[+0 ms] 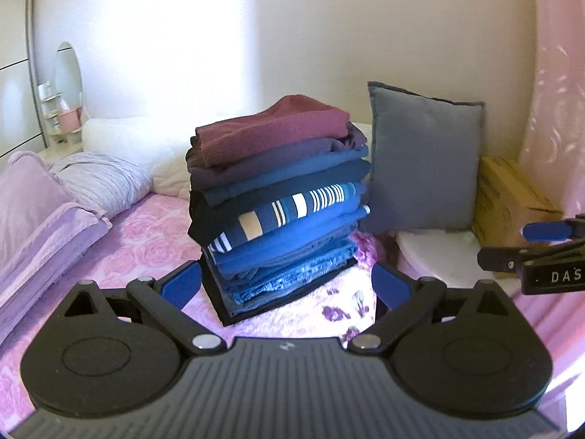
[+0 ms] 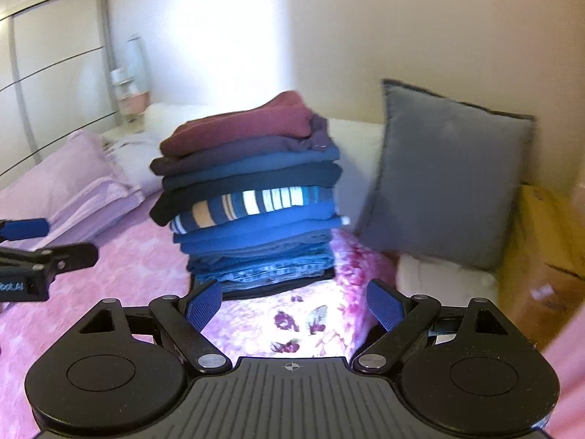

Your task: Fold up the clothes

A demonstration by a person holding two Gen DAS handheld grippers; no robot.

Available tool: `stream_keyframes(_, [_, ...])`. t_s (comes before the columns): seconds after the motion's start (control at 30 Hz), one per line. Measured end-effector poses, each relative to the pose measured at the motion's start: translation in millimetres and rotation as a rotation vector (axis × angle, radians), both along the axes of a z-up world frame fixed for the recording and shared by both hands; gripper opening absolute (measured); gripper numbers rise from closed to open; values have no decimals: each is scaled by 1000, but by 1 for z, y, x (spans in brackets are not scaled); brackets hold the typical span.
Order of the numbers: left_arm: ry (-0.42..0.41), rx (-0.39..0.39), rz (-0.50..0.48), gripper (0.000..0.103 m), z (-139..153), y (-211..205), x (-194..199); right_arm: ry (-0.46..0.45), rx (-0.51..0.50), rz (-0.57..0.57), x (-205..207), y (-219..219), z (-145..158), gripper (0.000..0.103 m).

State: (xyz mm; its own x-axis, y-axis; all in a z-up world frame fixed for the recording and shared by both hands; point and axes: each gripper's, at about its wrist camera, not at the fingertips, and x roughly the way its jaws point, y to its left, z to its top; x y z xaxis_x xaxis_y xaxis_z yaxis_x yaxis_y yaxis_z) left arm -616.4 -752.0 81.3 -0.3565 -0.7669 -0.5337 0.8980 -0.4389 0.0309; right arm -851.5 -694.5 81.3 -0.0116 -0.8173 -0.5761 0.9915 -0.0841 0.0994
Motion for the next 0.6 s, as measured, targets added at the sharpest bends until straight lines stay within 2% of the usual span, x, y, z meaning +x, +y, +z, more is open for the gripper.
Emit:
stream_keyframes(0.13, [5,24,-34,98,2,9,28,11,6,-38,38,14,8,89])
stream_keyframes(0.37, [-18,56,14,98,5,25,66,55,11,-55,96,26,20,89])
stream_keyframes(0.6, [-21,56,109,98,2,29,76,79,51,-13,110,16,14,89])
